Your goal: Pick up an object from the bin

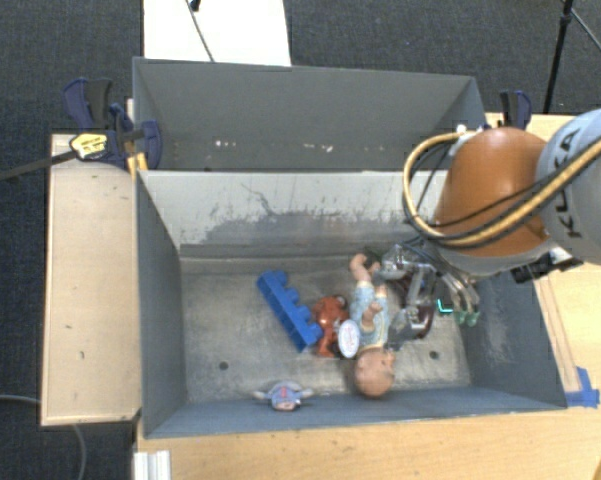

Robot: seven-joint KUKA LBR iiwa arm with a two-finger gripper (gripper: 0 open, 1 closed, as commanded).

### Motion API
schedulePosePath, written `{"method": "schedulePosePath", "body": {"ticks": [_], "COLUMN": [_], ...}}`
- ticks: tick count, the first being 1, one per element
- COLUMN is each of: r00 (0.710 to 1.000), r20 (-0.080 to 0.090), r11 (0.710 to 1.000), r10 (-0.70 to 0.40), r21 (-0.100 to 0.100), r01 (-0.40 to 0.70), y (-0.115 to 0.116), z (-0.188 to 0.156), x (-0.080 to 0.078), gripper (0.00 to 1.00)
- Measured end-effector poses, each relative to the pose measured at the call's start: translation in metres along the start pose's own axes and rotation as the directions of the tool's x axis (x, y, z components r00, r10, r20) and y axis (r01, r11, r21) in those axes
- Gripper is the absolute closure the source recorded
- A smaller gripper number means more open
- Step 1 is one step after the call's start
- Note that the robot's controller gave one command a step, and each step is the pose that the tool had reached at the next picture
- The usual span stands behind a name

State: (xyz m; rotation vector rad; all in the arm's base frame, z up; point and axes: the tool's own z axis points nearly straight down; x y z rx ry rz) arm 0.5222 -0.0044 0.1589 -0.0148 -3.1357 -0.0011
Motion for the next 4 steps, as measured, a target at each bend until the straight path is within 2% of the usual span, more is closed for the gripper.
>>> {"method": "schedulePosePath", "body": {"ticks": [1,2,3,4], "r00": [1.0,0.999,1.0,0.999], "r20": [0.008,0.034,0.014,0.006], "r11": [1.0,1.0,1.0,0.999], "r10": [0.0,-0.028,-0.02,-0.039], "r21": [0.0,-0.009,-0.001,0.0], "r01": [0.0,0.028,0.02,0.039], "y": [0.0,0.032,0.025,0.04], "z": [-0.004,0.079,0.087,-0.045], "x": [-0.002,-0.006,0.001,-0.009], "gripper": [0.0,1.0,1.0,1.0]}}
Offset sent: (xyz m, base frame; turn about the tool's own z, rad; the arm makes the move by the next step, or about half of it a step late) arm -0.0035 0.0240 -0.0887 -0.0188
